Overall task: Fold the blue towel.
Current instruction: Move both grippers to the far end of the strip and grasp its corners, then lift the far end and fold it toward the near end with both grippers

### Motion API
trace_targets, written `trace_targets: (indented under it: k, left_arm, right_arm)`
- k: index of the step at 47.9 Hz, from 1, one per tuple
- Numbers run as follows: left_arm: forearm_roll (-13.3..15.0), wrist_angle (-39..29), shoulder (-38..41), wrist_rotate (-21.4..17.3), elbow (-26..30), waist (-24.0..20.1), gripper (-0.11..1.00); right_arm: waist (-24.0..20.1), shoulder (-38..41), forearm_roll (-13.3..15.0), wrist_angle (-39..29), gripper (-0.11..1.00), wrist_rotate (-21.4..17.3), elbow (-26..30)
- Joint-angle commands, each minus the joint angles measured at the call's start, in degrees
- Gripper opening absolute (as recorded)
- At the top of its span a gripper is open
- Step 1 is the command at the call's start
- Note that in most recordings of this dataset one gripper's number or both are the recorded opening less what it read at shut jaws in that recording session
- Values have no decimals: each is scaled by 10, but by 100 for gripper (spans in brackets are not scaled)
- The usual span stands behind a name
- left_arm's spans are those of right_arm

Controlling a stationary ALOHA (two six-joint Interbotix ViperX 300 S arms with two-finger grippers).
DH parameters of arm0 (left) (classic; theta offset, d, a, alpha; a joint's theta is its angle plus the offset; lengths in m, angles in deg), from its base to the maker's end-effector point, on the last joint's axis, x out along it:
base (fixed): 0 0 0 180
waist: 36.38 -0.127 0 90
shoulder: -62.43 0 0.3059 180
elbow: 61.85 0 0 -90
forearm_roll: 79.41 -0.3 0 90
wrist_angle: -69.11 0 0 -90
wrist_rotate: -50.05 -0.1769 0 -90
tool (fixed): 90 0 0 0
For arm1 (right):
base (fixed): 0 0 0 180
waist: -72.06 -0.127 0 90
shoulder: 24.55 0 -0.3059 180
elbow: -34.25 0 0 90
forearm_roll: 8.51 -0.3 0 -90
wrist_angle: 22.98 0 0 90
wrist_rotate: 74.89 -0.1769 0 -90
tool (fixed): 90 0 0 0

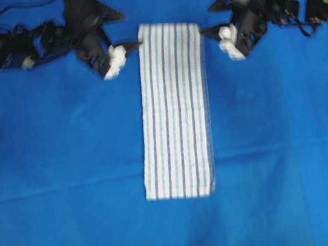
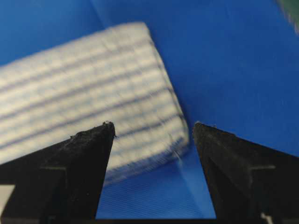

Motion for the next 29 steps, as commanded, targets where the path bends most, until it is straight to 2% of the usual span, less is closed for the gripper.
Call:
trace_targets:
  k: [1, 16, 29]
  left_arm:
    - [-1, 6, 33, 0, 33, -13, 92]
    - [-1, 6, 124, 0, 91, -34, 92]
    - [-1, 1, 153, 1, 98, -29, 91]
  right_arm:
    - [11, 32, 0, 8, 67, 1, 21]
    - [33, 116, 2, 40, 67, 5, 45]
    - [39, 138, 2, 38, 67, 5, 51]
